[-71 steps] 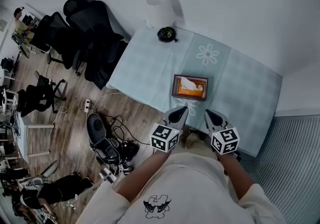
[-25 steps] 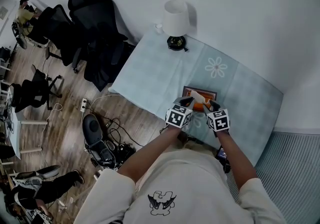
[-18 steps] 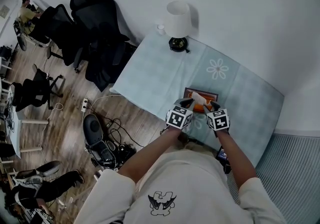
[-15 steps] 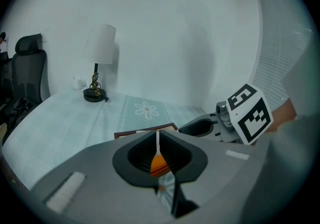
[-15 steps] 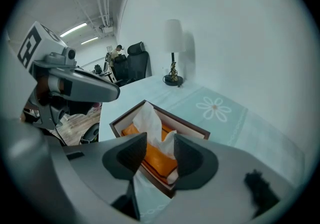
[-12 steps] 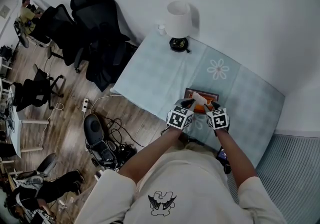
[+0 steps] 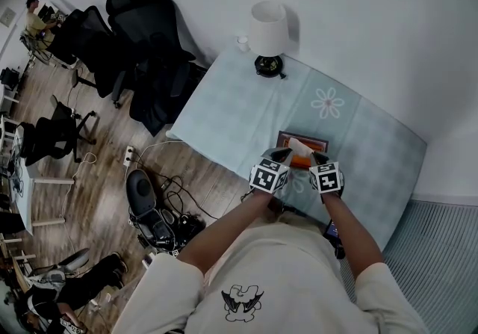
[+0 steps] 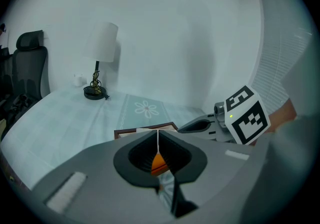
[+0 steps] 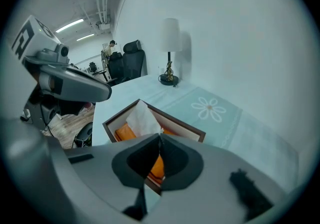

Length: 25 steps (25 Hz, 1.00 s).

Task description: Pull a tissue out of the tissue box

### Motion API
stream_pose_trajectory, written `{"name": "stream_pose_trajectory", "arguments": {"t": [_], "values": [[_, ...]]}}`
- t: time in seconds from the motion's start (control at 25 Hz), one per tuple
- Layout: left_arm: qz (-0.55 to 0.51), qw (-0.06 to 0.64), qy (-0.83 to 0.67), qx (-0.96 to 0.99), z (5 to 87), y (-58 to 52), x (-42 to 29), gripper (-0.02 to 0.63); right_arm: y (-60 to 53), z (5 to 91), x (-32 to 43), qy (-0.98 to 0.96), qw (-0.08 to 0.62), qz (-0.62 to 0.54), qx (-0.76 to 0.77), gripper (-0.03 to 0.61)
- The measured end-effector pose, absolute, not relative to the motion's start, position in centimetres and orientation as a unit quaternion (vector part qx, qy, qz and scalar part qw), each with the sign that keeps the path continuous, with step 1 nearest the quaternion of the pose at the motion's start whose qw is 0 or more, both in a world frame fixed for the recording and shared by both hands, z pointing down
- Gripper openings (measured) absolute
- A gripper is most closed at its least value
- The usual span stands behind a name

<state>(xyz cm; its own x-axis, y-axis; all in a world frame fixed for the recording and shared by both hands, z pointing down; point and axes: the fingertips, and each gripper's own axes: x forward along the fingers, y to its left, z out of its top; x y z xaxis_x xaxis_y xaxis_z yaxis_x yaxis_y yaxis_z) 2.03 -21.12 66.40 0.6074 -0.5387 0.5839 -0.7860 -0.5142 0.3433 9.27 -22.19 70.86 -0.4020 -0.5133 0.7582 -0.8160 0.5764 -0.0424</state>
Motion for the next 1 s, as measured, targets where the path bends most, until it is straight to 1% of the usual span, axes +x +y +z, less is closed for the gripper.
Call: {"name": "stream_pose_trajectory", "arguments": {"t": [0.48,1.0], "values": [[0.203,0.295,-0.390,0.848,65.9,-20.8,2.3,0.012,-22.0,68.6,9.6,-0.817,0.337,0.202,0.421,0.015],[0.183,0.280,-0.407,0.850,63.8,-20.2,0.9,0.012,-21.2,62.7,9.8,-0.834,0.279,0.184,0.440,0.015]]}}
